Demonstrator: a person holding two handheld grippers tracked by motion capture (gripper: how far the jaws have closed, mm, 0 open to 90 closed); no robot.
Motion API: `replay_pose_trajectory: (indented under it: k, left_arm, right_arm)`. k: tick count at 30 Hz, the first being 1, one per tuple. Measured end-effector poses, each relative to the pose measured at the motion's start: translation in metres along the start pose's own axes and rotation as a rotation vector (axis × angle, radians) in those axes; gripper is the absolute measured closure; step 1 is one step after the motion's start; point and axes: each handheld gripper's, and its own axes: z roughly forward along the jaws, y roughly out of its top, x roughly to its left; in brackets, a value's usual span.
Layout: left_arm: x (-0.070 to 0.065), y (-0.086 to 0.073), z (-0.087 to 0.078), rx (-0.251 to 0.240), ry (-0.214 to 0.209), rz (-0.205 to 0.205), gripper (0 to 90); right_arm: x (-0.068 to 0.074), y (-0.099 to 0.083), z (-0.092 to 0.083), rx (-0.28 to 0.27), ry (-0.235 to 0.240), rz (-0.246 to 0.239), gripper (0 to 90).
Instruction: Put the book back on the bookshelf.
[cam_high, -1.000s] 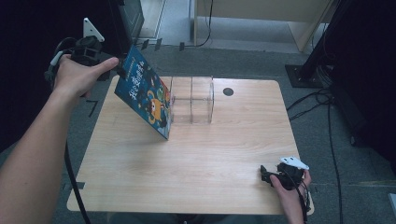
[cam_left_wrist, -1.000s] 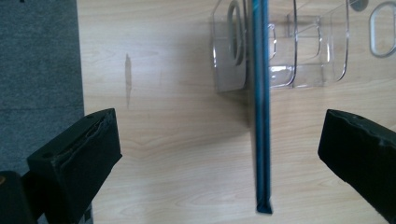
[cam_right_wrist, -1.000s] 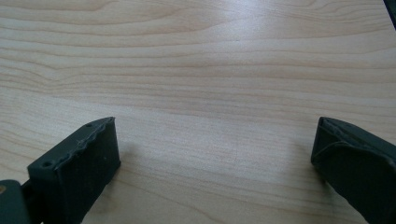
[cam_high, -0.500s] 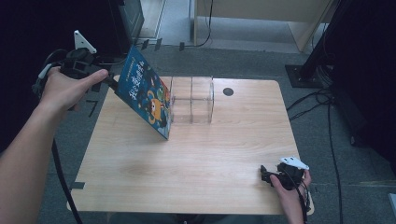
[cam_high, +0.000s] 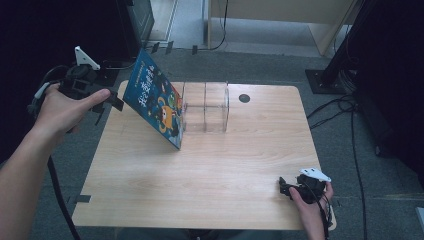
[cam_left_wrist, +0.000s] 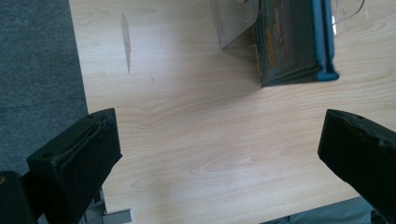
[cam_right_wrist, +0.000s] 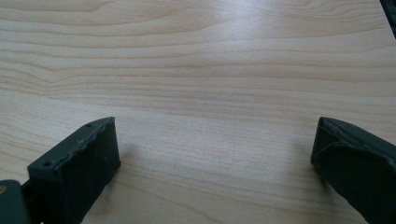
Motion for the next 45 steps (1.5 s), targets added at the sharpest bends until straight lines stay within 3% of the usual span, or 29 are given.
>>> replay_pose_trajectory:
  k: [10,26,34,37,45]
  left_arm:
    - [0.008,-0.017,0.012,0.01,0.011,0.008,0.0]
    - [0.022,-0.043,0.051,0.043,0.028,-0.002,0.0]
    - [0.021,-0.055,0.071,0.034,0.03,0.006,0.0]
    - [0.018,-0.061,0.088,0.052,0.031,0.017,0.0]
    - [0.012,-0.073,0.117,0.032,0.023,0.023,0.0]
  right_arm:
    - [0.0,0.0,0.0,-0.001,-0.003,0.0,0.4]
    - [0.0,0.0,0.0,0.0,-0.004,0.0,0.4]
    - [0.0,0.0,0.0,0.0,-0.005,0.001,0.4]
    - [0.0,0.0,0.0,0.0,-0.005,0.001,0.4]
    - [-0.001,0.0,0.0,0.001,-0.006,0.002,0.4]
